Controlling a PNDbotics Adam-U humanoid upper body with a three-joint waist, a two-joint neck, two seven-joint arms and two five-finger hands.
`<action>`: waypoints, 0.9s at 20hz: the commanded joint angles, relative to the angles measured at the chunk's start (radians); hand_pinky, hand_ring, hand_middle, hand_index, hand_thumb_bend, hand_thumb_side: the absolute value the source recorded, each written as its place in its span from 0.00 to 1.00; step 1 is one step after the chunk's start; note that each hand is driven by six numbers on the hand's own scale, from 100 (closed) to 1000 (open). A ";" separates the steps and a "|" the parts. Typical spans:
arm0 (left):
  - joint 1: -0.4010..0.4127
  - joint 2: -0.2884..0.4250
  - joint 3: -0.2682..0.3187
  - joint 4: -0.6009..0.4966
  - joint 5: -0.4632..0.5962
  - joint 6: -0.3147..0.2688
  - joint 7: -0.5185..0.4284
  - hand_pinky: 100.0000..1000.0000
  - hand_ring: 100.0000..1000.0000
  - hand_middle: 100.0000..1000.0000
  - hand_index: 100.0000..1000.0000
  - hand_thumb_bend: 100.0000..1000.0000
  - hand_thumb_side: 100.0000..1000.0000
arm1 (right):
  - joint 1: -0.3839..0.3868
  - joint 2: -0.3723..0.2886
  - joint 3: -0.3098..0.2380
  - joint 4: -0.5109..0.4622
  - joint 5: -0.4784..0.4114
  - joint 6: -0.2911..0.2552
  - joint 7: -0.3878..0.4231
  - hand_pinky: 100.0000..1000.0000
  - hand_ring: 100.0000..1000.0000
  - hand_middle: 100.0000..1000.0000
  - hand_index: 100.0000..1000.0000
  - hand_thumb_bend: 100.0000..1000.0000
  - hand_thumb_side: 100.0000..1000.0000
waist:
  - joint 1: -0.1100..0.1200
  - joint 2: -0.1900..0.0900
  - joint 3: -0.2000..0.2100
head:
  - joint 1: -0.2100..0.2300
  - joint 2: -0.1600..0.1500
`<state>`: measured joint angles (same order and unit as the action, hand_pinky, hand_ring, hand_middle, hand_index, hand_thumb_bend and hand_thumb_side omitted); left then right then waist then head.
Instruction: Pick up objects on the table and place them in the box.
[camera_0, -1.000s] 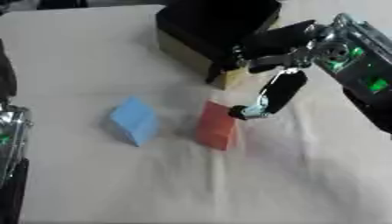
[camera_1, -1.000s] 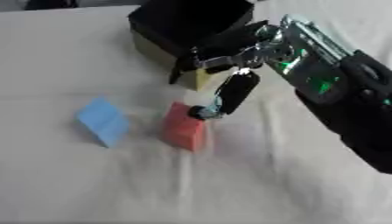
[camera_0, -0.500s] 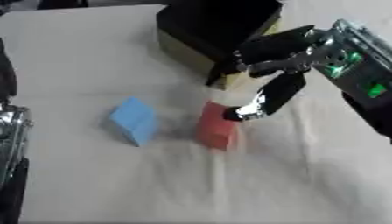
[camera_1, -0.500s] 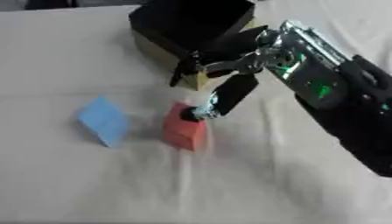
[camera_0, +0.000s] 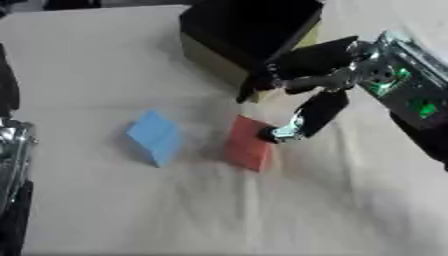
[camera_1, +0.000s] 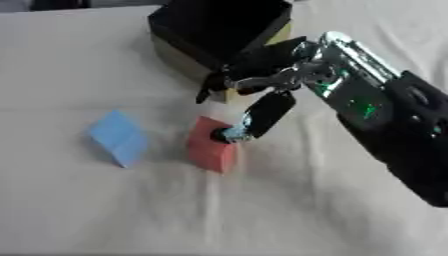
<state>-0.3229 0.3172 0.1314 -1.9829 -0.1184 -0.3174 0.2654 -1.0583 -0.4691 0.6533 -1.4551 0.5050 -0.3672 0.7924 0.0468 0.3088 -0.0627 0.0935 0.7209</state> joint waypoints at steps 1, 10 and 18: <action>-0.009 0.011 -0.001 -0.017 0.002 0.001 -0.001 0.65 0.69 0.64 0.68 0.00 0.88 | -0.008 0.002 -0.008 -0.006 -0.004 -0.125 0.115 0.86 0.93 0.87 0.94 0.18 0.86 | -0.001 -0.017 0.000 | 0.001 0.009; -0.009 0.007 -0.003 -0.017 0.004 0.004 -0.004 0.65 0.69 0.64 0.68 0.00 0.88 | 0.016 0.019 -0.002 0.009 0.032 -0.142 0.115 0.86 0.93 0.88 0.95 0.20 0.91 | -0.001 -0.014 0.000 | -0.002 0.011; -0.010 0.005 -0.004 -0.017 0.007 0.005 -0.005 0.65 0.69 0.64 0.68 0.00 0.89 | 0.035 0.033 -0.001 0.043 0.063 -0.164 0.115 0.86 0.94 0.89 0.95 0.21 0.93 | -0.001 -0.014 0.002 | -0.005 0.008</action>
<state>-0.3237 0.3089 0.1265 -1.9829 -0.1143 -0.3131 0.2611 -1.0102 -0.4335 0.6602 -1.4114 0.5561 -0.3888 0.7708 0.0469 0.3119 -0.0619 0.0902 0.7212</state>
